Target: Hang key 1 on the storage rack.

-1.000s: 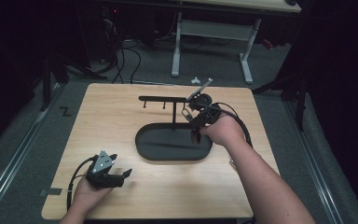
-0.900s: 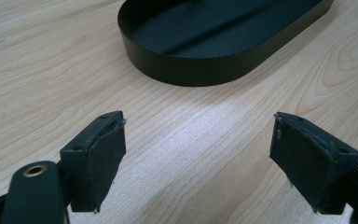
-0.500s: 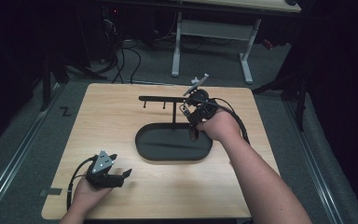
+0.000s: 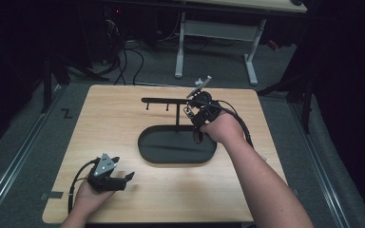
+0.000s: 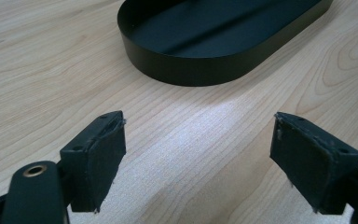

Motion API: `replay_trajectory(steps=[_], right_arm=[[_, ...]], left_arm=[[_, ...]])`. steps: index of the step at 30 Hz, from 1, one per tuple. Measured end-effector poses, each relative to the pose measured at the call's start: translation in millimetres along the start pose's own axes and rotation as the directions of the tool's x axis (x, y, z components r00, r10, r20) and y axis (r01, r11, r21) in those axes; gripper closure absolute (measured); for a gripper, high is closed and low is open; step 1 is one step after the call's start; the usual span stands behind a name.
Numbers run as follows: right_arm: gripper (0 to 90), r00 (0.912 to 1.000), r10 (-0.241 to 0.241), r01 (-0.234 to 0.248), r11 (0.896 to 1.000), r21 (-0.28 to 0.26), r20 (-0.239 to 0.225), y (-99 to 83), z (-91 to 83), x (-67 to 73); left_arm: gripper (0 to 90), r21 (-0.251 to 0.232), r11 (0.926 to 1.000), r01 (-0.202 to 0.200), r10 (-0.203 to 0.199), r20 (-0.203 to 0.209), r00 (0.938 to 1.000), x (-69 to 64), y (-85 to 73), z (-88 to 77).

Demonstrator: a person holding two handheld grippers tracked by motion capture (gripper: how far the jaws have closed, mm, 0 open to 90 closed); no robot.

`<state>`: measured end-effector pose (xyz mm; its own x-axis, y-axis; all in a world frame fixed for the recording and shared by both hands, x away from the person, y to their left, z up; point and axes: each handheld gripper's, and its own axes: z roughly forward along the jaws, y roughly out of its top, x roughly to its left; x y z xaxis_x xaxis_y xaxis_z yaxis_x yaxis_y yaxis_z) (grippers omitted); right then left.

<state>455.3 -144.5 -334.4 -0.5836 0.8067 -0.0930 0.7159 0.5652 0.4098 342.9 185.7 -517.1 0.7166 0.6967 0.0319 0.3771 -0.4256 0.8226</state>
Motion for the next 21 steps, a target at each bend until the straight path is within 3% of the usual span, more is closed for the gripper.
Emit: replay_trajectory(steps=[21], right_arm=[[80.0, 0.9987, 0.028, -0.029, 1.0, 0.009, 0.042, 8.9, 21.6, -5.7]], left_arm=[[18.7, 0.0, 1.0, -0.006, 0.006, -0.001, 1.0, -0.8, 0.0, -0.1]])
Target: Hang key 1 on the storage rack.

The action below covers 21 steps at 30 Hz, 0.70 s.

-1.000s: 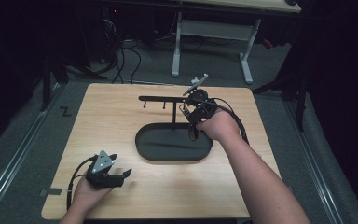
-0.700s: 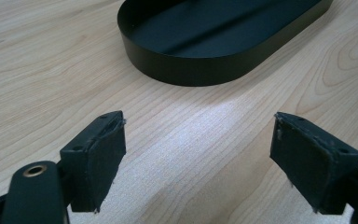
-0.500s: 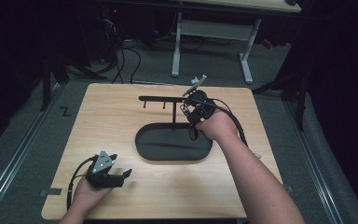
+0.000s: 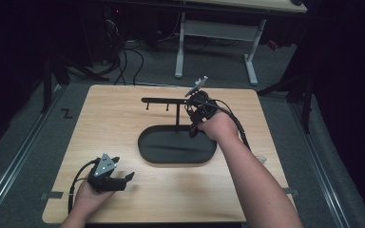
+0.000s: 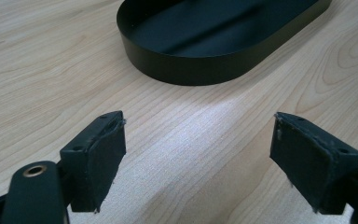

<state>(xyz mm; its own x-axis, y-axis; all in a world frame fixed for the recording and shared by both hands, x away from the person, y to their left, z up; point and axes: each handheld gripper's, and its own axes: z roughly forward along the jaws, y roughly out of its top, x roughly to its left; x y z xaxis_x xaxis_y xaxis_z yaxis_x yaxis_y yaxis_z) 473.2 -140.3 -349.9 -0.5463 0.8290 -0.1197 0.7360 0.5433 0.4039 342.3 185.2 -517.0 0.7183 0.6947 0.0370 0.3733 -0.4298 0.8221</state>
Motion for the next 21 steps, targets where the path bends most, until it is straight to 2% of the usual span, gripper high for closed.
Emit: replay_trajectory(steps=[4, 5, 13, 14, 16, 21], right_arm=[[79.1, 1.0, -0.002, 0.002, 1.0, 0.013, -0.009, 0.1, 2.7, 1.1], [79.0, 0.9998, 0.017, -0.017, 1.0, 0.012, -0.012, -0.5, 3.0, 1.7], [78.6, 0.9998, 0.015, -0.015, 1.0, -0.003, -0.014, -3.2, -1.8, -0.7], [78.0, 0.9993, 0.033, -0.033, 0.999, -0.002, -0.019, -5.6, -3.8, 0.3], [77.7, 0.9996, 0.02, -0.02, 1.0, -0.008, -0.021, -6.4, -4.0, -0.7], [74.7, 0.9991, 0.021, -0.022, 1.0, -0.013, -0.036, -13.5, -6.6, 0.1]], left_arm=[[18.6, 0.0, 1.0, -0.002, 0.002, 0.0, 1.0, -0.2, 0.1, 0.0], [18.7, 0.0, 1.0, -0.003, 0.003, 0.0, 1.0, -0.2, 0.1, 0.1], [18.7, 0.004, 1.0, -0.005, 0.005, 0.001, 1.0, -0.9, 0.3, 0.5], [18.7, 0.003, 1.0, -0.006, 0.006, 0.0, 1.0, -0.9, 0.3, 0.6], [18.7, 0.002, 1.0, -0.005, 0.005, 0.001, 1.0, -1.1, 0.3, 1.0], [18.7, 0.007, 0.9999, -0.008, 0.008, 0.003, 1.0, -1.5, 0.4, 1.3]])
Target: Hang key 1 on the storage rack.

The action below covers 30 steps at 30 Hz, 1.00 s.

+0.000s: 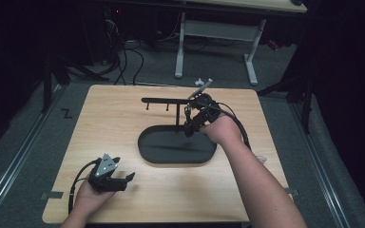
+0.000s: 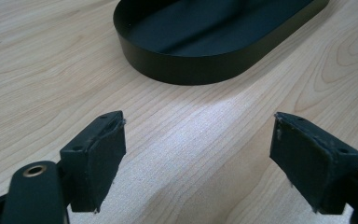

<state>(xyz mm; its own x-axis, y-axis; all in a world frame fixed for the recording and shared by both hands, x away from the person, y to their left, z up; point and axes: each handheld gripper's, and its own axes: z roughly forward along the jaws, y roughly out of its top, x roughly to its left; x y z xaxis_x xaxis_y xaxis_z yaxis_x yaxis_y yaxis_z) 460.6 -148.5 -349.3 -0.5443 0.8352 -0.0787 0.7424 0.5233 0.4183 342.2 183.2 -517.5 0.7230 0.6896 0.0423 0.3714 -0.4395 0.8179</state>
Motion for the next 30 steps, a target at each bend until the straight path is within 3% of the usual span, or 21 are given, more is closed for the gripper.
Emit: replay_trajectory(steps=[8, 15, 30], right_arm=[[63.8, 0.9994, -0.001, 0.001, 1.0, 0.002, -0.034, -15.5, -3.8, 3.7], [59.7, 0.9986, 0.001, 0.0, 1.0, 0.012, -0.053, -32.4, -10.2, 4.0], [57.9, 0.9983, 0.051, -0.05, 0.998, 0.032, -0.027, -85.8, -14.1, -17.7]], left_arm=[[18.7, 0.002, 1.0, -0.003, 0.003, 0.001, 1.0, -0.6, 0.2, 0.4], [18.7, 0.001, 1.0, -0.001, 0.001, 0.001, 1.0, -0.7, 0.1, 0.2], [18.6, 0.004, 1.0, -0.002, 0.002, 0.002, 1.0, -2.6, 0.0, 1.5]])
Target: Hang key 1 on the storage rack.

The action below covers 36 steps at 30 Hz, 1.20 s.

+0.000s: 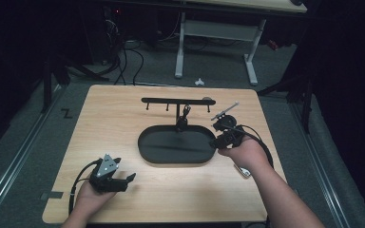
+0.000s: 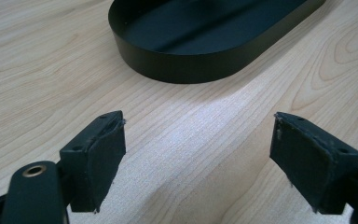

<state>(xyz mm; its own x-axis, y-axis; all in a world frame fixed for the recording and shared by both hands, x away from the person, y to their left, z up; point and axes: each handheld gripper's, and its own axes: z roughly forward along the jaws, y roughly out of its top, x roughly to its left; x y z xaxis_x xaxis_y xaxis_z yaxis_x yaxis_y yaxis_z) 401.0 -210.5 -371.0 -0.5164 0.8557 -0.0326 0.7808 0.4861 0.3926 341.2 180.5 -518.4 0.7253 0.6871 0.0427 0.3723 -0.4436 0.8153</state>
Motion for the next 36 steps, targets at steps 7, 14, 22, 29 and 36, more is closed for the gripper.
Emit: replay_trajectory(steps=[7, 14, 22, 29, 36], right_arm=[[58.4, 0.9959, 0.083, -0.085, 0.995, 0.044, 0.036, -30.9, 11.7, -24.0], [60.6, 0.9861, 0.154, -0.16, 0.983, 0.096, 0.061, -58.9, 29.6, -44.6], [56.7, 0.9699, 0.232, -0.24, 0.962, 0.132, 0.075, -82.0, 56.1, -66.8], [55.2, 0.9602, 0.269, -0.275, 0.958, 0.087, 0.076, -75.7, 65.1, -83.4], [54.8, 0.9544, 0.285, -0.295, 0.947, 0.124, 0.089, -65.0, 87.0, -91.6]], left_arm=[[18.6, 0.007, 1.0, -0.002, 0.002, 0.001, 1.0, 0.5, -0.5, 0.9], [18.6, 0.012, 0.9999, -0.005, 0.005, 0.004, 1.0, -0.1, -0.5, 1.5], [18.6, 0.016, 0.9998, -0.007, 0.007, 0.006, 1.0, -1.0, -0.9, 2.4], [18.6, 0.025, 0.9996, -0.01, 0.01, 0.008, 0.9999, -0.6, -1.2, 3.7], [18.7, 0.026, 0.9996, -0.015, 0.014, 0.007, 0.9999, -0.2, -1.4, 2.8]])
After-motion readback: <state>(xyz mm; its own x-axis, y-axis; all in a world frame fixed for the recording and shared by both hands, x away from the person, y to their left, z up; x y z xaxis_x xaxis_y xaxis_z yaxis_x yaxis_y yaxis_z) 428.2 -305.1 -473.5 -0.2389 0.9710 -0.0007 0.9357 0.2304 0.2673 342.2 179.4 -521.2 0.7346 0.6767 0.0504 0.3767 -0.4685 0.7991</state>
